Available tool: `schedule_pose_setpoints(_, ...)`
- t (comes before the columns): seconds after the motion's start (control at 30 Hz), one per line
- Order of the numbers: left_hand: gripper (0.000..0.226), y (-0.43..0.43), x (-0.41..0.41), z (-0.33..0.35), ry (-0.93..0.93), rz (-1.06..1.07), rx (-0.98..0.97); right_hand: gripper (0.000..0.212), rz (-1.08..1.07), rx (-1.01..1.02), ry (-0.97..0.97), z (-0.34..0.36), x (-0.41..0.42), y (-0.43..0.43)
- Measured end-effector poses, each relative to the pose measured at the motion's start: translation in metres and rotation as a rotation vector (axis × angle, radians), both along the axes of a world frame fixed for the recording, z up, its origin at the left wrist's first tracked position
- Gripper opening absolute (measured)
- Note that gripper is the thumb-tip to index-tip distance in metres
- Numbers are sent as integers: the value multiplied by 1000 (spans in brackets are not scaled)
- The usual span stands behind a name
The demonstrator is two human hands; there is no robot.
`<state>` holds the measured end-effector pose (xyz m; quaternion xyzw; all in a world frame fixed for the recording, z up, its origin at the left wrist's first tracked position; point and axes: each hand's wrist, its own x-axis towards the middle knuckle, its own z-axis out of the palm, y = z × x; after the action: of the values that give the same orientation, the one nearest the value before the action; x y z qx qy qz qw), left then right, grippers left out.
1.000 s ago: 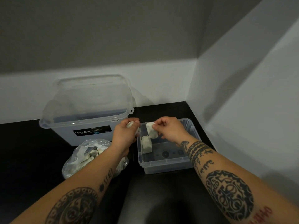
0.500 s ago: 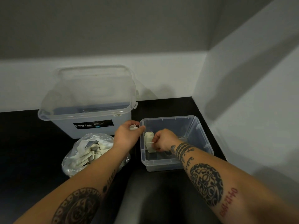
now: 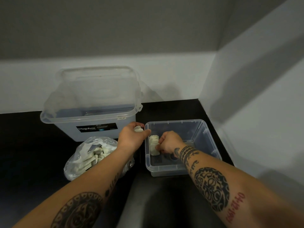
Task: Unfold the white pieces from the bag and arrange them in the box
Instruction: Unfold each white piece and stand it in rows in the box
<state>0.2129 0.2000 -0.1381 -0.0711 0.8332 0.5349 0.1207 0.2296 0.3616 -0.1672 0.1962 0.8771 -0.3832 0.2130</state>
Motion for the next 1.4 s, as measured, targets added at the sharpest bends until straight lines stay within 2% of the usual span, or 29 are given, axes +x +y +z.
schedule_pose_setpoints(0.17,30,1,1,14,74,9,-18,22,33,47,33,14,6,7)
schedule_pose_setpoints(0.27,31,5,3,26,76,56,130,20,48,22,77,28,14,14)
schedule_pose_setpoints(0.37,39,11,5,34,70,67,300,12,3,-114,109,43,19,19)
schedule_pose_setpoints(0.43,52,14,5,35,46,28,452,9,-58,-210,152,52,23,21)
schedule_pose_setpoints(0.53,69,17,4,31,-11,-43,616,12,-219,-451,321,63,30,19)
schedule_pose_setpoints(0.63,84,21,7,26,-2,-87,569,13,-306,-591,480,70,37,14)
schedule_pose_setpoints(0.73,87,25,12,26,9,-112,516,9,-273,-552,535,72,40,9)
schedule_pose_setpoints(0.8,84,27,16,27,17,-108,512,7,-290,-512,559,73,41,8)
schedule_pose_setpoints(0.87,68,27,19,27,0,-110,509,6,-293,-517,571,73,42,9)
schedule_pose_setpoints(0.97,38,24,22,31,-175,-138,692,6,-261,-455,615,73,40,12)
schedule_pose_setpoints(1.03,29,23,25,33,-290,-137,790,8,-231,-378,645,71,37,13)
schedule_pose_setpoints(1.13,23,22,26,35,-371,-116,836,9,-191,-290,669,73,35,11)
schedule_pose_setpoints(1.3,11,18,28,40,-306,-65,757,13,-253,-311,688,78,29,16)
schedule_pose_setpoints(1.4,12,13,26,39,-110,-109,520,7,-190,-301,707,82,29,23)
